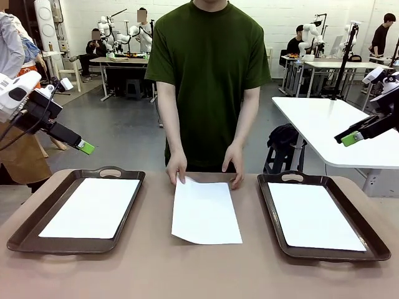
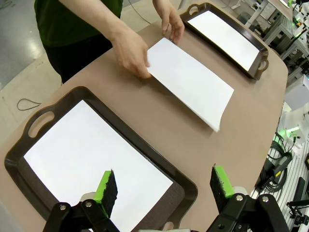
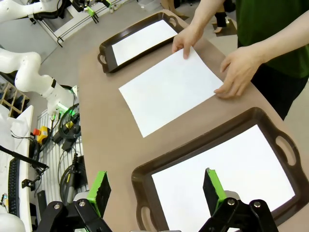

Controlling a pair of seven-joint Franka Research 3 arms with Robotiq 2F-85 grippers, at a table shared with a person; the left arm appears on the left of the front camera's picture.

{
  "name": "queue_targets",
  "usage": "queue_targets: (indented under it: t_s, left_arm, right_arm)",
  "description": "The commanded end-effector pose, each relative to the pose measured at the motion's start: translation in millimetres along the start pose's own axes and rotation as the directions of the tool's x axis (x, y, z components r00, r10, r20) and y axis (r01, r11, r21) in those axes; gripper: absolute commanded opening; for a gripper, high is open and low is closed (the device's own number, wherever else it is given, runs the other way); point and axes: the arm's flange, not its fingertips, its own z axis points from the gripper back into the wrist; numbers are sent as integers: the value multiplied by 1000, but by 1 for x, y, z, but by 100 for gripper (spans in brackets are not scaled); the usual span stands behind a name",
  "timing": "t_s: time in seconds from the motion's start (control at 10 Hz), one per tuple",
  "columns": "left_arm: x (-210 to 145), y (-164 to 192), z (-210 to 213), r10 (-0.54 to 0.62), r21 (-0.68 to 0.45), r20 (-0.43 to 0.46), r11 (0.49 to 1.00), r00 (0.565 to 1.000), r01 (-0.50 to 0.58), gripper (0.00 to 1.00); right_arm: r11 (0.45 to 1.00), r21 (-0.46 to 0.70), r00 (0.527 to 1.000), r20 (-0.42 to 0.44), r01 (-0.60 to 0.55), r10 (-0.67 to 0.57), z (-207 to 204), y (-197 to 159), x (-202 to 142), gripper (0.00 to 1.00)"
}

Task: Sort the A4 documents.
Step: Receive the A4 Paper.

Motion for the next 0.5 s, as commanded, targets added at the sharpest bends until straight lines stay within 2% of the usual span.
queue_targets:
  t_s: [0.0, 0.4]
  left_arm:
    - [-1, 0, 0, -19, 8, -4, 1000, 1000, 19, 100]
    - [-1, 0, 0, -19, 8, -4, 1000, 1000, 19, 100]
  right_arm:
    - [1000, -13, 1000, -1, -7, 7, -2, 0, 3, 100]
    - [1000, -13, 1000, -1, -7, 7, -2, 0, 3, 100]
